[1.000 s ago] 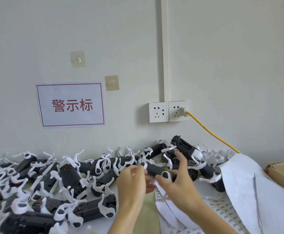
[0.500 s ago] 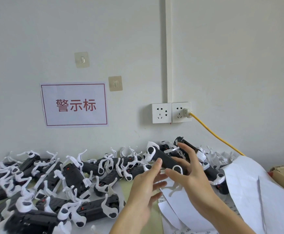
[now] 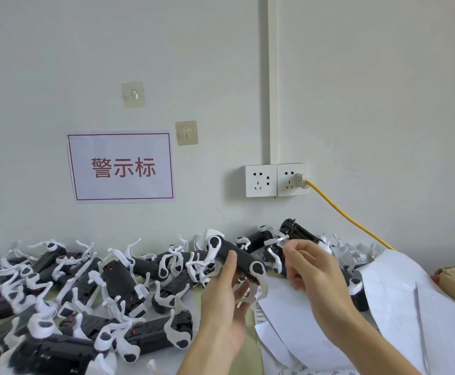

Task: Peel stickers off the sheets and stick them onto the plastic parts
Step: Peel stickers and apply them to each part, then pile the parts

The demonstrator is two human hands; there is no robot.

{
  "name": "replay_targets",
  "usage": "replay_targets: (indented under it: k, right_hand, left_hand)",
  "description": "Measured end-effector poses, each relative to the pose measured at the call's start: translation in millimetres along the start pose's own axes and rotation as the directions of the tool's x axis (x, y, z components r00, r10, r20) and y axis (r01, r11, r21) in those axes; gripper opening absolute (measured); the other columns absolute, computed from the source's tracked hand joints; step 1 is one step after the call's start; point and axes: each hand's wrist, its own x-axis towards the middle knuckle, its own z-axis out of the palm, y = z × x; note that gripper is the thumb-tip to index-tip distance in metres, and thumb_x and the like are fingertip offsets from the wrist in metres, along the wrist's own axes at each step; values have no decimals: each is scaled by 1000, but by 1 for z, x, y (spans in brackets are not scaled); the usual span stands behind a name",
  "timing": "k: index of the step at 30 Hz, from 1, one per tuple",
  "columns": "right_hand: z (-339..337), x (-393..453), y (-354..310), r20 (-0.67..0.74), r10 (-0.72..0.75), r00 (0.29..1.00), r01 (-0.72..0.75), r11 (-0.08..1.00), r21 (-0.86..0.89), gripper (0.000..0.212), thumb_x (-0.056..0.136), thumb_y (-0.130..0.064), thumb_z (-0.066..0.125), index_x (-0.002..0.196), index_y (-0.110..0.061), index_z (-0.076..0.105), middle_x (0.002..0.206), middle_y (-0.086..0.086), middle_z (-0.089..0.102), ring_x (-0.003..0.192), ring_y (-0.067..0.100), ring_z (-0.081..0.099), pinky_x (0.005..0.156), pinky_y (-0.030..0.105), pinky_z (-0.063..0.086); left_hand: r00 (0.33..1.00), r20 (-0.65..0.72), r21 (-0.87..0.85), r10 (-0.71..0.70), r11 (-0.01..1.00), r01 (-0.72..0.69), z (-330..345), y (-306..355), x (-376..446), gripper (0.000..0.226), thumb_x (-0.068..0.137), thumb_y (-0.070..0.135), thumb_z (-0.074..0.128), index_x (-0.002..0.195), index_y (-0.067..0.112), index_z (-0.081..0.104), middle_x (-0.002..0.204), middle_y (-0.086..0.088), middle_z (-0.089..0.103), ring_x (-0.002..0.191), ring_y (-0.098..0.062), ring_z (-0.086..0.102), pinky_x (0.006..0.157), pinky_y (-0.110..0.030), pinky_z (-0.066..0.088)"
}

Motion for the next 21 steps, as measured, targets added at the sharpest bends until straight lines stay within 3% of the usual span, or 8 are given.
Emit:
replay_targets:
  k: [3,6,8,13,18,21]
  right_hand:
    - [6,-4,-3,65,18,998,-15,999,-51,26,94,-27,65,68,-26,65,57,3,47,52,18,35,50,25,30]
    - [14,-8,-5,97,28,995,-21,997,-79,17,90,-28,66,73,-24,69,52,-2,46,46,15,34,44,17,30]
    - [17,-9,-4,99,26,995,-17,996,-91,18,90,-24,64,73,-25,69,48,-6,46,43,12,33,42,14,29]
    - [23,-12,-6,87,58,995,-44,988,-148,21,91,-24,64,71,-27,69,48,-5,40,46,15,28,46,21,26]
    - [33,-18,-1,72,-15,997,32,969,-244,22,93,-19,63,72,-20,68,50,-9,57,44,4,44,48,12,36]
    - [38,-20,5,-23,-98,995,86,944,-318,20,94,-17,62,75,-22,65,57,-16,61,54,0,53,58,9,41]
  left_hand:
    - [999,-44,-35,10,999,-11,-1,-1,0,57,65,34,83,108,0,70,92,-12,69,68,-18,59,43,-22,47]
    - [999,-42,-50,10,999,-12,-2,-1,-2,45,68,28,83,104,4,68,87,-9,68,69,-16,59,45,-23,46]
    - [1000,-18,-59,13,998,-14,-1,-1,-2,43,72,26,81,108,7,67,87,-6,67,72,-14,57,54,-24,43]
    - [999,-9,-65,51,997,-51,0,-5,-1,50,71,30,81,117,16,69,112,-4,67,102,-21,59,97,-35,44]
    - [997,-24,-77,77,994,-79,3,-8,-3,37,71,23,82,103,13,66,103,-11,67,102,-26,61,106,-39,44]
    - [994,-17,-70,106,992,-107,2,-11,2,43,78,19,82,113,5,61,104,-14,64,99,-25,61,105,-40,45]
